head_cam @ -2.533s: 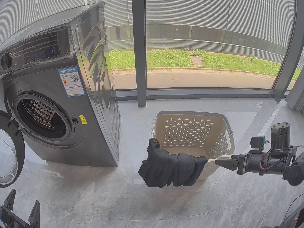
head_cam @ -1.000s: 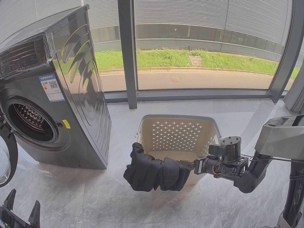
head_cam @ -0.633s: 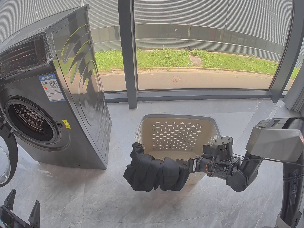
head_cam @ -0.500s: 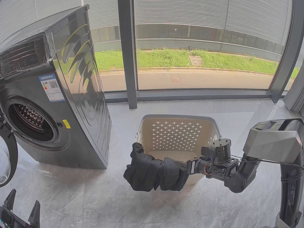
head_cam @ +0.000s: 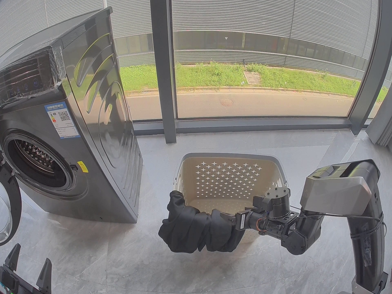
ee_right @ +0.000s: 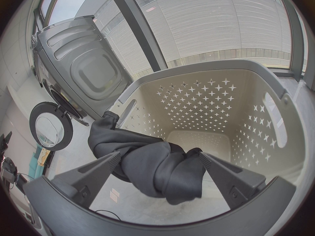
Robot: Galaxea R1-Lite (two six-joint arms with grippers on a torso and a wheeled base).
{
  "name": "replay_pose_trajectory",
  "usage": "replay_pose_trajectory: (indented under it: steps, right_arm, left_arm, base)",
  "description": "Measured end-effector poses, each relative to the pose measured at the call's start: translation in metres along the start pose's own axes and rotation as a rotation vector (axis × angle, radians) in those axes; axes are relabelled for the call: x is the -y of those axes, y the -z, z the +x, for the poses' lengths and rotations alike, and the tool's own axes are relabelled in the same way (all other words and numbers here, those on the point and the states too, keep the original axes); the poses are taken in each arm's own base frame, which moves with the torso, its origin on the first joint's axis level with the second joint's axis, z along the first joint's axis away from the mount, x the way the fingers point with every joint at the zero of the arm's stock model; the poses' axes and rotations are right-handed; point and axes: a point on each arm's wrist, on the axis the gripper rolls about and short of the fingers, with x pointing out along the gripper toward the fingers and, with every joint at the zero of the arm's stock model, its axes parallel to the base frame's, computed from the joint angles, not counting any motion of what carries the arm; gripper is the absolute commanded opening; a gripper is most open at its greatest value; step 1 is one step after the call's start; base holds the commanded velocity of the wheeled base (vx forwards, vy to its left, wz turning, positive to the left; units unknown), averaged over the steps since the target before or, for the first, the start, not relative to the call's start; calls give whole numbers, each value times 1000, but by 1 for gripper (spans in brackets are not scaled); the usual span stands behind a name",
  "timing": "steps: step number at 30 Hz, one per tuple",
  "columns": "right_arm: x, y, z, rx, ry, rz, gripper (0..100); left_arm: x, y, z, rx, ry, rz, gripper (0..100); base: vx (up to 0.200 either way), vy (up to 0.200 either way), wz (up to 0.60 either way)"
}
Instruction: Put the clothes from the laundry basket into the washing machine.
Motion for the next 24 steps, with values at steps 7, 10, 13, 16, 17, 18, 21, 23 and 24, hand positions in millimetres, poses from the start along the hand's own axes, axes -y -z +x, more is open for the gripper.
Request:
replay_pose_trajectory:
  steps: [7, 10, 13, 16, 17, 18, 21, 23, 24]
  right_arm:
    - [1, 7, 4, -13, 0, -7, 100]
    - [2, 10, 5, -23, 4, -7, 100]
    - [1, 13, 6, -30, 4, -8, 100]
    - [1, 13, 6, -31, 1, -10, 100]
    - [0, 13, 6, -30, 1, -10, 100]
    - [0, 13, 6, -29, 1, -11, 100]
    - [0, 12, 7, -24, -1, -11, 100]
    - [0, 12, 8, -21, -3, -13, 100]
    - [0, 11, 9, -20, -3, -12, 100]
  left_arm:
    - [0, 0, 0, 0, 1, 0, 100]
    - [0, 0, 0, 0, 0, 0, 100]
    - [0, 0, 0, 0, 0, 0, 100]
    - [0, 0, 0, 0, 1, 0, 100]
    - [0, 0, 0, 0, 1, 0, 100]
    - [0, 0, 0, 0, 1, 0, 100]
    - [0, 0, 0, 0, 1, 0, 100]
    - [0, 0, 0, 0, 1, 0, 100]
    - [0, 0, 0, 0, 1, 0, 100]
  base:
    - [0, 0, 0]
    - [0, 0, 0]
    - [-133, 0, 0]
    - [-133, 0, 0]
    - [0, 0, 0]
    - [0, 0, 0]
    - [0, 0, 0]
    - [0, 0, 0]
    - [0, 0, 0]
